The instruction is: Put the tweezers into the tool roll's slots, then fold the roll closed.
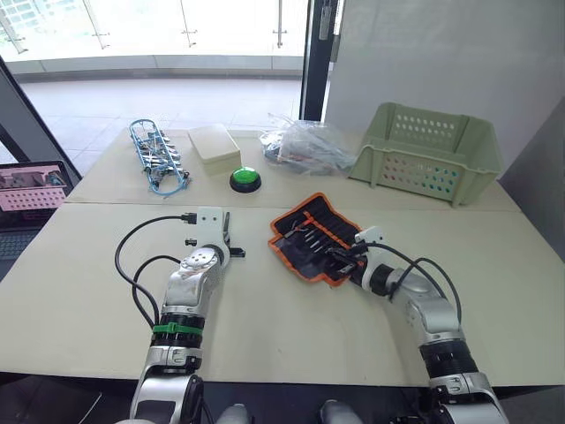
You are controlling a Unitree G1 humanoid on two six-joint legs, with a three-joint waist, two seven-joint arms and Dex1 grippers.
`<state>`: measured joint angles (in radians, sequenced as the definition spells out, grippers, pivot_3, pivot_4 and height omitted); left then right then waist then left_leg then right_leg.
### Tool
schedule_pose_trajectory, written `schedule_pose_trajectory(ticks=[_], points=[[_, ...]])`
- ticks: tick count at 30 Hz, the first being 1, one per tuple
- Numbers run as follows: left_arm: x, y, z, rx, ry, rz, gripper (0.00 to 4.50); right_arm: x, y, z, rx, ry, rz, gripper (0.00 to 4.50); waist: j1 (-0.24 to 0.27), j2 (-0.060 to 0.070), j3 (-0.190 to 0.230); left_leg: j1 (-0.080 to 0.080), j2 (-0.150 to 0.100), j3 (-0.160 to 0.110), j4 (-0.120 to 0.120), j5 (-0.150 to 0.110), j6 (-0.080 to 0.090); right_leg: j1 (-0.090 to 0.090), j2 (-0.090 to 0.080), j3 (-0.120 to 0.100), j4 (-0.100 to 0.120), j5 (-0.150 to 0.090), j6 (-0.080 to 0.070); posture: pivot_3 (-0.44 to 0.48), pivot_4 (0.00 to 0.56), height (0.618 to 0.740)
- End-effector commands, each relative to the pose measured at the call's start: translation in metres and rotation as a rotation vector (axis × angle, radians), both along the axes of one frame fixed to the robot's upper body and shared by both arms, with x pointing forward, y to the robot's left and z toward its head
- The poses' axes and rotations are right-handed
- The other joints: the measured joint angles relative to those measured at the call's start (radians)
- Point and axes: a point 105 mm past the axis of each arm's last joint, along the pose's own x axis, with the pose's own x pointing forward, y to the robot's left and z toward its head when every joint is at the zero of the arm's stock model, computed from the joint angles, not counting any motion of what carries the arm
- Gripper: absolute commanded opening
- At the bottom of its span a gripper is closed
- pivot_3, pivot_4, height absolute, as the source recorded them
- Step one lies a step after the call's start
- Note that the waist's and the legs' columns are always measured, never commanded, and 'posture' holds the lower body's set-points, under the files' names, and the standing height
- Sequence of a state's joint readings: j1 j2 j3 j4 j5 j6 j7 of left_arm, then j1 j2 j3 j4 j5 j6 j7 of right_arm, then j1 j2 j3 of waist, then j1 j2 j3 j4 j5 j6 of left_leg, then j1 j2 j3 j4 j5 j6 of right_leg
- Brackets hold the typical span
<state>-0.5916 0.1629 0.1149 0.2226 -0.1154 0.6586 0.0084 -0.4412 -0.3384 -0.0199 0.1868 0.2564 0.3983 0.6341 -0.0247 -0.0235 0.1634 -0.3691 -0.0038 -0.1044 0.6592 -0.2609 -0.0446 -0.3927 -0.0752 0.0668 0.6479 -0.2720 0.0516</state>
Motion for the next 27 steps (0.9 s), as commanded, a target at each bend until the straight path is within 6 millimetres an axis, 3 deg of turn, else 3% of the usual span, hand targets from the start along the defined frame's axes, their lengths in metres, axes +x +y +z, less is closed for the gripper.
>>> schedule_pose_trajectory(ticks=[1,3,11,14,19,27], points=[[0.0,0.007,0.011,0.042,-0.035,-0.007,0.04,0.0,-0.005,0.027,0.012,-0.084,0.001,0.0,-0.003,0.0,0.0,0.0,0.0,0.0,0.0,0.0,0.0,0.0,0.0,0.0,0.0,0.0,0.0,0.0,0.15,0.74],[0.001,0.003,0.019,0.052,-0.061,-0.043,0.04,-0.001,-0.009,0.031,0.002,-0.096,-0.005,0.0,-0.005,0.0,0.0,-0.001,0.0,0.0,0.0,0.0,0.0,-0.001,0.0,0.0,0.0,0.0,0.0,0.0,0.15,0.74],[-0.005,-0.06,0.063,0.153,-0.2,-0.482,0.04,0.007,-0.023,0.018,-0.104,-0.066,-0.036,0.0,-0.002,0.0,0.0,-0.006,-0.001,0.0,0.0,0.0,0.0,-0.005,-0.001,0.0,0.0,0.0,0.0,0.0,0.15,0.74],[-0.012,-0.083,0.082,0.141,-0.221,-0.636,0.04,0.009,-0.033,0.003,-0.14,-0.034,-0.063,0.0,-0.002,0.0,0.0,-0.01,-0.001,0.0,0.0,0.0,0.0,-0.01,0.0,0.0,0.0,0.0,0.0,0.0,0.15,0.74],[-0.037,-0.11,0.105,0.137,-0.298,-0.897,0.04,0.005,-0.039,-0.004,-0.136,-0.028,-0.079,0.0,-0.008,0.0,0.0,-0.011,0.0,0.001,0.0,0.0,0.0,-0.011,0.0,0.0,0.001,0.0,0.0,0.0,0.15,0.74],[-0.056,-0.119,0.081,0.119,-0.04,-1.078,0.04,-0.002,-0.04,-0.01,-0.128,-0.022,-0.08,0.0,-0.008,0.0,0.0,-0.011,0.0,0.0,0.001,0.0,0.0,-0.01,0.0,0.0,0.001,0.0,0.0,0.0,0.15,0.74]])
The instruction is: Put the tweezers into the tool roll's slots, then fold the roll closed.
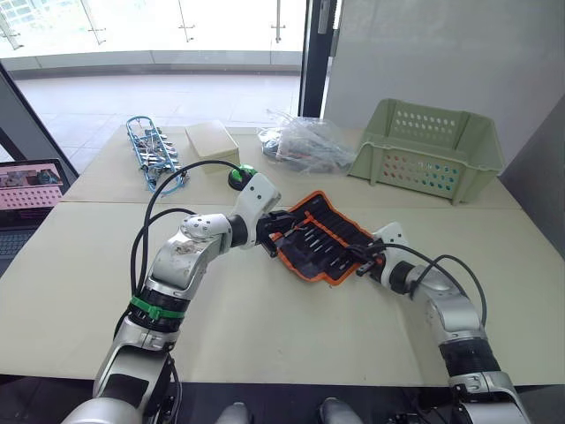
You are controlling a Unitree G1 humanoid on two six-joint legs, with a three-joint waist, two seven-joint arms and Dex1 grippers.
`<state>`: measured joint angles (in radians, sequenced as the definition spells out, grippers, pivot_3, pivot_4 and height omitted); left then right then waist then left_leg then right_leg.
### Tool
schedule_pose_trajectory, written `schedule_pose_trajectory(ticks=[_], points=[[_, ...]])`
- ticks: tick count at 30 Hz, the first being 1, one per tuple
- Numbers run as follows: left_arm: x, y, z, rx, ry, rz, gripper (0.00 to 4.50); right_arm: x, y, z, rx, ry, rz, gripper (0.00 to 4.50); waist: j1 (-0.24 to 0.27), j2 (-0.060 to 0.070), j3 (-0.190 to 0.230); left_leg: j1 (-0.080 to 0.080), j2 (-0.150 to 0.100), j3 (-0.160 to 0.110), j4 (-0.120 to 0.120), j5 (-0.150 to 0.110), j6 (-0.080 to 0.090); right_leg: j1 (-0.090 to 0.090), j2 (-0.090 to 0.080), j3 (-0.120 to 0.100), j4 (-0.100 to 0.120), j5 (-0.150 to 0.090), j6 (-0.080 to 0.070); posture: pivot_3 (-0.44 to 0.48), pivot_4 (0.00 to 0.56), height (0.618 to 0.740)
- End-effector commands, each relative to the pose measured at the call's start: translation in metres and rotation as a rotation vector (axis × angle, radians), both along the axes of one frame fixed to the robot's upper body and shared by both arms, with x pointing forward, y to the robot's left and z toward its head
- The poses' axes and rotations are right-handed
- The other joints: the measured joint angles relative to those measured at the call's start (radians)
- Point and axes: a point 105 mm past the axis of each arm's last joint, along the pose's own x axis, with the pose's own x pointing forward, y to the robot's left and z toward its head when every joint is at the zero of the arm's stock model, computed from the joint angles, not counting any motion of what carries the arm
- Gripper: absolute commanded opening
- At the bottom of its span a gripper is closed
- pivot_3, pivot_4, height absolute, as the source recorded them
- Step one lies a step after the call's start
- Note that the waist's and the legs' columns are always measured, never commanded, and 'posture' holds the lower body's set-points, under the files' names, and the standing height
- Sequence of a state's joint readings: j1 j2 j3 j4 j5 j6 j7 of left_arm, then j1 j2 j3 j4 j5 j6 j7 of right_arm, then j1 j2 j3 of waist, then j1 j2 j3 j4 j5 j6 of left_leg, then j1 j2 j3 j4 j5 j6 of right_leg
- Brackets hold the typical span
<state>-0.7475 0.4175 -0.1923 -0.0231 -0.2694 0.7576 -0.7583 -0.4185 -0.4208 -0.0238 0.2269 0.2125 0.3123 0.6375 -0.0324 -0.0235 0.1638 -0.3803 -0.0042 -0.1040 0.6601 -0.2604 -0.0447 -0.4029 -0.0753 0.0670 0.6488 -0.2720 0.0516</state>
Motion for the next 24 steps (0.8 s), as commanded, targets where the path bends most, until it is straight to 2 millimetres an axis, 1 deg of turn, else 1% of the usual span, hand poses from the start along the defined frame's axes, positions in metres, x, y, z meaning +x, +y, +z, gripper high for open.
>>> schedule_pose_trajectory(ticks=[1,4,7,11,16,24], points=[[-0.012,-0.018,-0.007,0.04,0.098,-0.08,0.04,-0.002,-0.011,-0.006,-0.014,0.014,-0.033,0.0,0.001,0.0,0.0,0.0,0.0,0.0,0.0,0.0,0.0,0.0,0.0,0.0,0.0,0.0,0.0,0.0,0.15,0.74],[-0.018,-0.034,-0.027,0.074,0.153,-0.115,0.04,-0.001,-0.012,-0.007,-0.015,0.012,-0.038,0.0,0.001,0.0,0.0,0.0,0.0,0.0,0.0,0.0,0.0,0.0,0.0,0.0,0.0,0.0,0.0,0.0,0.15,0.74],[-0.016,-0.037,-0.044,0.117,0.172,-0.082,0.04,-0.001,-0.011,-0.008,-0.016,0.008,-0.041,0.0,0.0,0.0,0.0,0.0,0.0,0.0,0.0,0.0,0.0,0.0,0.0,0.0,0.0,0.0,0.0,0.0,0.15,0.74],[-0.009,-0.039,-0.054,0.14,0.176,-0.015,0.04,-0.001,-0.011,-0.009,-0.013,0.004,-0.048,0.0,0.0,0.0,0.0,0.0,0.0,0.0,0.0,0.0,0.0,0.0,0.0,0.0,0.0,0.0,0.0,0.0,0.15,0.74],[-0.003,-0.045,-0.058,0.122,0.184,0.041,0.04,-0.002,-0.012,-0.01,0.001,0.003,-0.063,0.0,0.002,0.0,0.0,0.0,0.0,0.0,0.001,0.0,0.0,0.0,0.0,0.0,0.0,0.0,0.0,0.0,0.15,0.74],[-0.007,-0.061,-0.058,0.081,0.211,0.021,0.04,-0.002,-0.013,-0.011,0.006,0.001,-0.077,0.0,0.004,0.0,0.0,0.0,0.0,0.0,0.001,0.0,0.0,0.0,0.0,0.0,0.001,0.0,0.0,0.0,0.15,0.74]])
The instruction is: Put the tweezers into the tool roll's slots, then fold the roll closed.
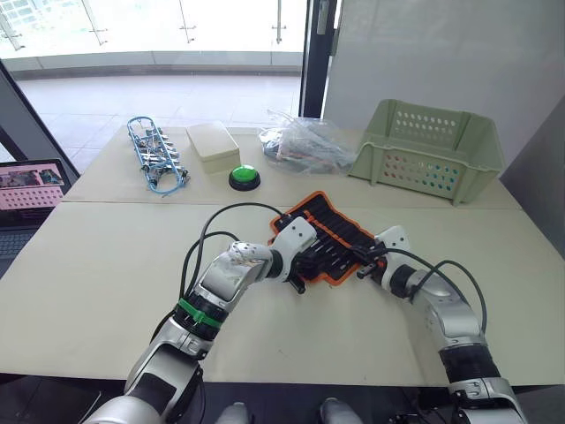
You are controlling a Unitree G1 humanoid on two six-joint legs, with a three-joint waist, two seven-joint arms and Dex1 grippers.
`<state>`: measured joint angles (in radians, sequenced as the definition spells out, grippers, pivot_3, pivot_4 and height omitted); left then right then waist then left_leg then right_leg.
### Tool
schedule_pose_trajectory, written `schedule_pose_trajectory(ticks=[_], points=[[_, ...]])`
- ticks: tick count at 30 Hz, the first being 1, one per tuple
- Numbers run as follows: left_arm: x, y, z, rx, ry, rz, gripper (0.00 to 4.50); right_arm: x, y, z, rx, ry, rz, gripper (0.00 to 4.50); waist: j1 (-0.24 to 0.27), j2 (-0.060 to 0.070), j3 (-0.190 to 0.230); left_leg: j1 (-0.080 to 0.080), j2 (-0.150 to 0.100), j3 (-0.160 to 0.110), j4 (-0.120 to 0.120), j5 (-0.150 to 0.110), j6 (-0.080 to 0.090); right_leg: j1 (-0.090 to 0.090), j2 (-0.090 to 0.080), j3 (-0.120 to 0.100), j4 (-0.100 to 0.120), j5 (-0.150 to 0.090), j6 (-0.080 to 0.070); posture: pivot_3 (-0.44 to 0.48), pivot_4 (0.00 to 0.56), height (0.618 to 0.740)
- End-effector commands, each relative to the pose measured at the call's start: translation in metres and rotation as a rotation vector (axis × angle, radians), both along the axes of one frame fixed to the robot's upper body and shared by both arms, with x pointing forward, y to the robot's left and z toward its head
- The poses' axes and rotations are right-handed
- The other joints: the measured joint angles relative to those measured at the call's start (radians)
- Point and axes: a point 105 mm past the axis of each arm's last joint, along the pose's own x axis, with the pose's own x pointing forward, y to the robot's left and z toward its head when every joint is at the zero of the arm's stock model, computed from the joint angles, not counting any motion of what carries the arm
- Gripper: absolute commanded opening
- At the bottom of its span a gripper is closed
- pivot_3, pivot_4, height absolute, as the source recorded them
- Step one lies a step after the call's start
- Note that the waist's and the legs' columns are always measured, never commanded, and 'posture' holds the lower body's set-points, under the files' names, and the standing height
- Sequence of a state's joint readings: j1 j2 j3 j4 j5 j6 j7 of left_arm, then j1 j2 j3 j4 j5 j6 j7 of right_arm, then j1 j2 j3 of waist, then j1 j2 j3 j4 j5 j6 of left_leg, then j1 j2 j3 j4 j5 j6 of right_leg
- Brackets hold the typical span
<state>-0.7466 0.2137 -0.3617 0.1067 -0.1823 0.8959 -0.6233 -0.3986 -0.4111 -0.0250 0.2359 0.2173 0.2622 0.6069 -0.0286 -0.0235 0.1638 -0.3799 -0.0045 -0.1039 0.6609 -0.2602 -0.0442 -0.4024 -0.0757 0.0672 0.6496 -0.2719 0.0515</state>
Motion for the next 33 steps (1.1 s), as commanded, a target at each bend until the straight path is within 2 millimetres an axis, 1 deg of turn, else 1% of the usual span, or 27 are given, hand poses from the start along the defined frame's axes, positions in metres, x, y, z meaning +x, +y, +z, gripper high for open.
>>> schedule_pose_trajectory(ticks=[1,3,12,19,22,25,29,33], points=[[0.003,-0.008,0.011,-0.033,-0.024,0.006,0.04,-0.002,-0.011,-0.009,-0.002,0.028,-0.051,0.0,0.002,0.0,0.0,0.0,0.0,0.0,0.0,0.0,0.0,0.0,0.0,0.0,0.0,0.0,0.0,0.0,0.15,0.74],[0.007,-0.011,0.011,-0.027,-0.041,0.025,0.04,-0.001,-0.011,-0.009,0.002,0.027,-0.054,0.0,0.003,0.0,0.0,0.0,0.0,0.0,0.0,0.0,0.0,0.0,0.0,0.0,0.0,0.0,0.0,0.0,0.15,0.74],[0.008,-0.033,0.004,-0.034,-0.038,0.01,0.04,-0.003,-0.011,-0.014,0.0,0.04,-0.06,0.0,0.006,0.0,0.0,0.001,0.0,0.0,0.0,0.0,0.0,0.001,0.0,0.0,0.0,0.0,0.0,0.0,0.15,0.74],[0.021,-0.049,0.013,-0.082,-0.049,0.042,0.04,-0.004,-0.01,-0.014,0.001,0.04,-0.065,0.0,0.012,0.0,0.0,0.005,-0.001,0.0,0.001,0.0,0.0,0.005,0.0,0.0,0.0,0.0,0.0,0.0,0.15,0.74],[0.022,-0.053,0.013,-0.089,-0.05,0.046,0.04,-0.005,-0.009,-0.015,0.004,0.04,-0.066,0.0,0.012,0.0,0.0,0.005,-0.001,0.0,0.001,0.0,0.001,0.005,0.0,0.0,-0.001,0.0,0.0,0.0,0.15,0.74],[0.024,-0.055,0.009,-0.076,-0.042,0.051,0.04,-0.005,-0.011,-0.015,0.003,0.039,-0.073,0.0,0.013,0.0,0.0,0.005,-0.001,0.0,0.001,0.0,0.001,0.005,0.0,0.0,-0.001,0.0,0.0,0.0,0.15,0.74],[0.027,-0.057,0.01,-0.095,-0.036,0.054,0.04,-0.005,-0.012,-0.014,0.004,0.037,-0.079,0.0,0.014,0.0,0.0,0.006,-0.001,0.0,0.001,0.0,0.001,0.007,0.0,0.0,-0.001,0.0,0.0,0.0,0.15,0.74],[0.025,-0.071,0.01,-0.12,-0.026,0.011,0.04,-0.005,-0.011,-0.015,0.004,0.039,-0.08,0.0,0.015,0.0,0.0,0.006,-0.001,0.0,0.001,0.0,0.001,0.007,0.0,0.0,-0.001,0.0,0.0,0.0,0.15,0.74]])
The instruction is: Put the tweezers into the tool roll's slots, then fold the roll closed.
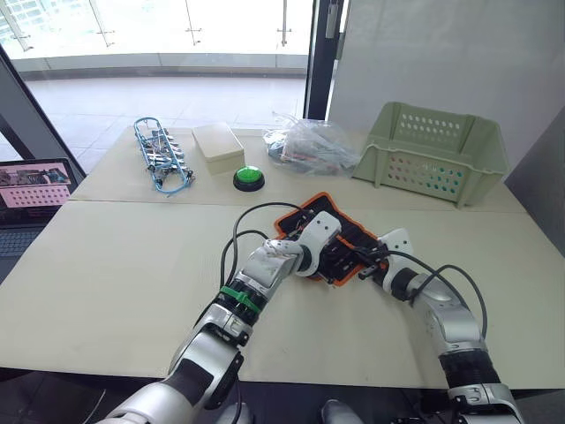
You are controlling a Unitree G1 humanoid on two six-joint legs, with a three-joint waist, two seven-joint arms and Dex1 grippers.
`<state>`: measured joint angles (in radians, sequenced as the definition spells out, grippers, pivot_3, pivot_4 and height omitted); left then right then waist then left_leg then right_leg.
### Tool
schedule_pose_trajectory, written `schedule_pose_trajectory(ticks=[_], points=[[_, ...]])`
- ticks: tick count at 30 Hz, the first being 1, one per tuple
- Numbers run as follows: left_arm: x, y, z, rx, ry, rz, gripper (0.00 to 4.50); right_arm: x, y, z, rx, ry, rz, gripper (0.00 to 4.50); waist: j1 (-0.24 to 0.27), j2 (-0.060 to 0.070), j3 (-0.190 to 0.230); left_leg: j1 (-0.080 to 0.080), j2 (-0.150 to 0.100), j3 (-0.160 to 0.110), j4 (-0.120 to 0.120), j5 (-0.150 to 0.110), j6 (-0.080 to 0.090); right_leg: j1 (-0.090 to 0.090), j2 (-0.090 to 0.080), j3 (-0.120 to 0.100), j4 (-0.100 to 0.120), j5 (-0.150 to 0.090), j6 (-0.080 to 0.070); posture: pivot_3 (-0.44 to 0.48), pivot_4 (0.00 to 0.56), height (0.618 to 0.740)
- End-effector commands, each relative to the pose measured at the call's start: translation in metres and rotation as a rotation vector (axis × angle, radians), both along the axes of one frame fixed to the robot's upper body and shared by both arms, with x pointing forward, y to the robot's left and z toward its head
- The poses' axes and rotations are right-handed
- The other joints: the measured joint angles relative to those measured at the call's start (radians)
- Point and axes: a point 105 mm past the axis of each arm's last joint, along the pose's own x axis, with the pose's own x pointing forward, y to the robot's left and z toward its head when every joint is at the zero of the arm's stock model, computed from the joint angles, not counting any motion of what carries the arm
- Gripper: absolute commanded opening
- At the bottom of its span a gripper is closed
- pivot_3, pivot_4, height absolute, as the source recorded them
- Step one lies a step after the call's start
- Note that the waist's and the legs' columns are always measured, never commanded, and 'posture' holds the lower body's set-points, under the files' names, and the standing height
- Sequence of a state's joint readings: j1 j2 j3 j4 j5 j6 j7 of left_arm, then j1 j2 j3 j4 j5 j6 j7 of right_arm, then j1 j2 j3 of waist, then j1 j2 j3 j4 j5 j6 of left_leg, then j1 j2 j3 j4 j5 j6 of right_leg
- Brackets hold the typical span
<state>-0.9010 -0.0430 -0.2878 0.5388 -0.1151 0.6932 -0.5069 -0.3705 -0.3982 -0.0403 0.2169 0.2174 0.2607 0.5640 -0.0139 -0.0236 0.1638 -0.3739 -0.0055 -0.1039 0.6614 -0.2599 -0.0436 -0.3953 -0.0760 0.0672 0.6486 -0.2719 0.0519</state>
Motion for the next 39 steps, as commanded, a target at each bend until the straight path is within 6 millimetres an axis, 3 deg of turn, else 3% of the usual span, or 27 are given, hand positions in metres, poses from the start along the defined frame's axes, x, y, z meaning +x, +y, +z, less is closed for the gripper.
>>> schedule_pose_trajectory(ticks=[1,18,29,33,39], points=[[0.0,-0.02,0.018,-0.041,-0.059,-0.06,0.04,-0.003,-0.006,-0.012,-0.007,0.043,-0.029,0.0,0.001,0.0,0.0,0.0,0.0,0.0,0.0,0.0,0.0,0.0,0.0,0.0,0.0,0.0,0.0,0.0,0.15,0.74],[0.002,-0.066,0.024,-0.104,-0.113,-0.138,0.04,-0.007,0.001,-0.015,0.008,0.05,-0.028,0.0,-0.004,0.0,0.0,0.002,-0.001,0.0,0.0,0.0,0.0,0.002,0.0,0.0,-0.001,0.0,0.001,0.0,0.15,0.74],[0.007,-0.057,0.023,-0.118,-0.094,-0.127,0.04,-0.007,0.001,-0.015,0.005,0.055,-0.022,0.0,-0.005,0.0,0.0,0.004,-0.001,0.0,0.0,0.0,0.0,0.004,0.0,0.0,-0.001,0.0,0.001,0.0,0.15,0.74],[0.01,-0.041,0.032,-0.145,-0.09,-0.142,1.48,-0.007,0.002,-0.016,0.005,0.057,-0.019,0.0,-0.007,0.0,0.0,0.004,-0.001,0.0,0.0,0.0,0.0,0.004,0.0,0.0,-0.001,0.0,0.001,0.0,0.15,0.74],[0.009,0.004,0.074,-0.131,-0.201,-0.184,3.47,-0.007,0.002,-0.016,0.002,0.061,-0.011,0.0,-0.022,0.0,0.0,0.004,0.001,0.0,-0.001,0.0,0.0,0.004,0.001,0.0,0.0,0.0,0.001,0.0,0.15,0.74]])
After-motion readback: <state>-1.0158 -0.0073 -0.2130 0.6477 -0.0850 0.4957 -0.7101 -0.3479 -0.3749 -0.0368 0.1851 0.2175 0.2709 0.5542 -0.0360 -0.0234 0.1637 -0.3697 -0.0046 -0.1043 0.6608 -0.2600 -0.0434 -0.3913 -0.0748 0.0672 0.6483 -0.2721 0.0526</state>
